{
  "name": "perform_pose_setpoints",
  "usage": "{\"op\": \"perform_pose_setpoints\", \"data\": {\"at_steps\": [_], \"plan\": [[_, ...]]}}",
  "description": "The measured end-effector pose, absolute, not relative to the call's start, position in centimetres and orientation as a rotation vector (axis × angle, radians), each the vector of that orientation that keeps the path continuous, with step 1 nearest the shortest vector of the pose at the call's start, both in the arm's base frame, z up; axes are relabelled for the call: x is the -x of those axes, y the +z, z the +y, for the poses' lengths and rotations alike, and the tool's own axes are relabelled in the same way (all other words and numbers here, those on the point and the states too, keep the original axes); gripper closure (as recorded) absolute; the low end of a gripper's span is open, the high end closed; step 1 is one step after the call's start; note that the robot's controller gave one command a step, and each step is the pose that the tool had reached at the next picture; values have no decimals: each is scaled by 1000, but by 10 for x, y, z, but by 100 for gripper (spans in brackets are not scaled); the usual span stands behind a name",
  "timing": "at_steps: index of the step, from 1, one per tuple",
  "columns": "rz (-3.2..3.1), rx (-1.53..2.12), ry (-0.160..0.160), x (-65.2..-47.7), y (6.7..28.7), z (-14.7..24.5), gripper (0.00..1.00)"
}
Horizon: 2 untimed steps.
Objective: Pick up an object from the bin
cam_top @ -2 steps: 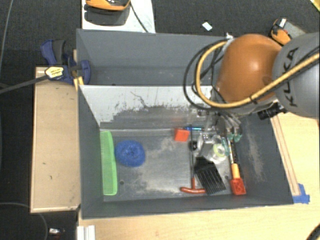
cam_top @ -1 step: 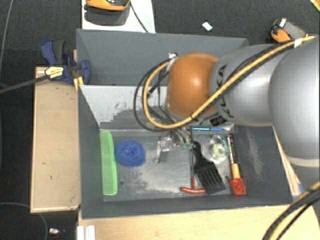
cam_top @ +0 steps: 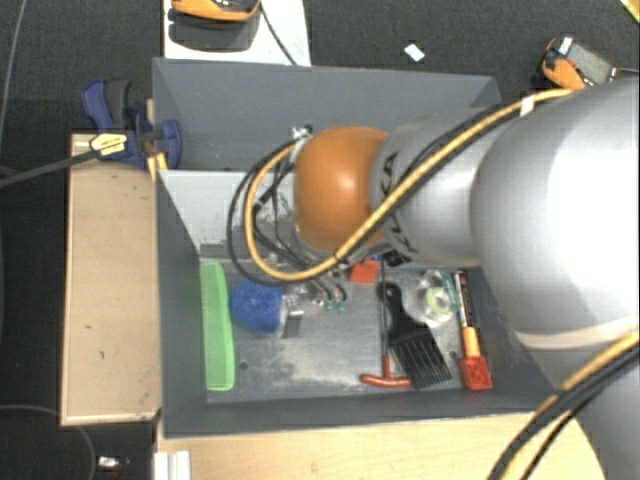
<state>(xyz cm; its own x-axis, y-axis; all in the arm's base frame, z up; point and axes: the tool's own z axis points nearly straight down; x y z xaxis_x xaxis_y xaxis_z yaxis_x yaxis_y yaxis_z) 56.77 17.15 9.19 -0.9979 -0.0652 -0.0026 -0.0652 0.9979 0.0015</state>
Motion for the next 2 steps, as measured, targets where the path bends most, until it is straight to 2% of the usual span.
{"op": "perform_pose_setpoints", "data": {"at_steps": [1,2], "plan": [[3125,202,9,-565,101,220,0],[3131,72,4,-559,82,206,0]]}}
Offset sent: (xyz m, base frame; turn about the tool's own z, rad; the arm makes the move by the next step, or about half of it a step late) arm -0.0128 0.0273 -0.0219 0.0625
